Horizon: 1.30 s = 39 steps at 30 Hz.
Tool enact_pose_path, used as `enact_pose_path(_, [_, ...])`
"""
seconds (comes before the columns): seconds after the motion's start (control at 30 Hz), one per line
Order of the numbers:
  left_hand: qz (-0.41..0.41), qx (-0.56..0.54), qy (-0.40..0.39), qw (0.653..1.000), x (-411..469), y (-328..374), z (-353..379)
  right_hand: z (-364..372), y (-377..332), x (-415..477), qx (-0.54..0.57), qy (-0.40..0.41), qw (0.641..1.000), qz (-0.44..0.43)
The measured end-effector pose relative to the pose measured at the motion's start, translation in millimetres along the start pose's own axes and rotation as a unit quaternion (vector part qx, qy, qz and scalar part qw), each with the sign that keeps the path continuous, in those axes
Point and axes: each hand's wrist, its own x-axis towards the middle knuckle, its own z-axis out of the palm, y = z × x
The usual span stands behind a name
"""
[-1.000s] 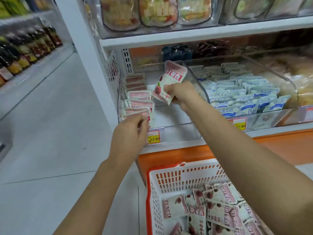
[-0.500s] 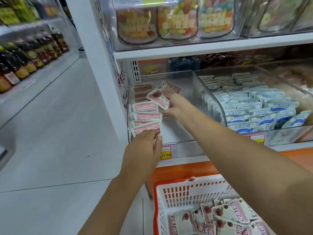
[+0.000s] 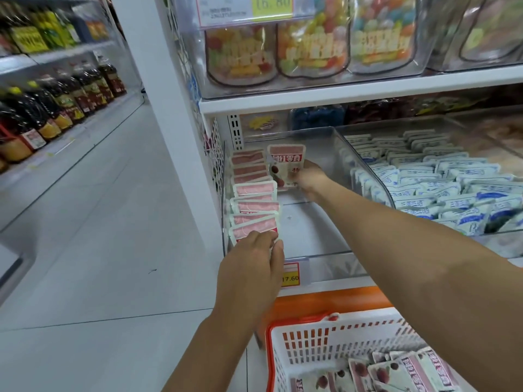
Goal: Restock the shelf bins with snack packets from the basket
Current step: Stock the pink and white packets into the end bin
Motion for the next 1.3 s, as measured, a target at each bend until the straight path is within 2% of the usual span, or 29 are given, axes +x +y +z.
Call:
enact_pose_path(0.1, [0.0,0.002,-0.002,1.0,-0.1,2.3,-3.0,2.8,-3.5,0.1,-0.119,0.041,0.992,0.006])
enact_pose_path(0.2, [0.0,0.012,-0.014,1.0,0.6,3.0,-3.7,4.0,-5.7,-7.4,-0.246,0.085,0.965,0.013])
enact_pose_path(0.33, [-0.006,0.013,-0.016,1.0,1.1,3.6,-3.0,-2.5,-20.2,-28.6,-0.286,0.071,0.955,0.019])
enact_pose_path(0.4, [-0.012,0.013,-0.015,1.0,0.8,3.4,-1.7,-7.6,-33.8,-41.3,-0.244,0.06,0.968,0.012])
enact_pose_path(0.5, [-0.022,0.003,0.001,1.0,-0.2,3.7,-0.8,-7.2,-54.3,-74.5,-0.208,0.034,0.971,-0.111])
enact_pose_path(0.57, [-0.018,0.016,0.011,1.0,-1.0,2.9,1.4,-5.0,-60.5,-99.4,-0.222,0.006,0.947,-0.232])
enact_pose_path(0.63, [-0.009,0.023,0.011,1.0,-2.0,2.7,2.4,-1.9,-63.3,-117.0,-0.243,-0.048,0.923,-0.295])
enact_pose_path(0.77, [0.001,0.023,0.006,1.0,-4.3,2.1,1.2,5.0,-61.7,-114.4,-0.289,-0.06,0.91,-0.292])
enact_pose_path(0.97, [0.014,0.036,0.012,0.999,-7.4,-0.7,2.2,12.2,-68.8,-107.9,-0.259,-0.096,0.925,-0.263])
enact_pose_path(1.17, [0.009,0.055,-0.045,0.997,-5.8,3.4,-1.2,19.1,-78.3,-104.6,-0.294,-0.145,0.917,-0.226])
enact_pose_path(1.3, [-0.003,0.067,-0.075,0.995,-7.1,4.8,-3.9,16.6,-79.8,-107.2,-0.32,-0.141,0.91,-0.222])
